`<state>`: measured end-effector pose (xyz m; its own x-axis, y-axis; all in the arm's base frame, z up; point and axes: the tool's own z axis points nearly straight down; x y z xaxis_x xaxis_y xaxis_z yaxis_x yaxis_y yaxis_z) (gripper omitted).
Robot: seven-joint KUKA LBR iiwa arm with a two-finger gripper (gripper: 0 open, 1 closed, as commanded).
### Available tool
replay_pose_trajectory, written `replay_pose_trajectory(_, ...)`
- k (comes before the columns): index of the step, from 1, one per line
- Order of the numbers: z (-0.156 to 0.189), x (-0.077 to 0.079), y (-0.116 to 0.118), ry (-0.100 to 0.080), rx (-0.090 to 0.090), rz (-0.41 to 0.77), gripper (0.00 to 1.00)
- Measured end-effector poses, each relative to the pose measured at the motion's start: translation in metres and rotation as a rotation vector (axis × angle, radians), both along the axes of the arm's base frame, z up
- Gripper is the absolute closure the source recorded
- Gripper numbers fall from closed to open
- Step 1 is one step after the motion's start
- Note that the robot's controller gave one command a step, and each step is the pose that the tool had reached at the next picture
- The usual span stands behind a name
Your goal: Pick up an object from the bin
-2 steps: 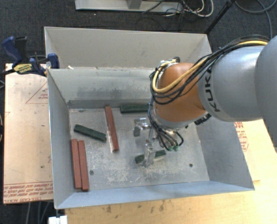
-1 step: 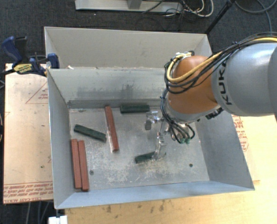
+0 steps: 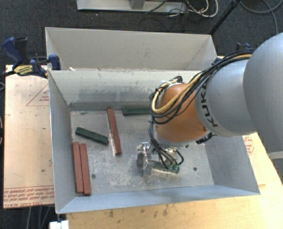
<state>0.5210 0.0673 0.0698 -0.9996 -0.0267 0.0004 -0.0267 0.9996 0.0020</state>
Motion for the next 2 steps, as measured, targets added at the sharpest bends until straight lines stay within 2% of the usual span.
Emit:
replay_pose_trajectory(1,0.0000,0.0003,-0.0006,-0.001,0.000,-0.001,0.00)
replay_pose_trajectory(2,-0.0001,0.0002,-0.0007,-0.001,0.000,-0.001,0.00)
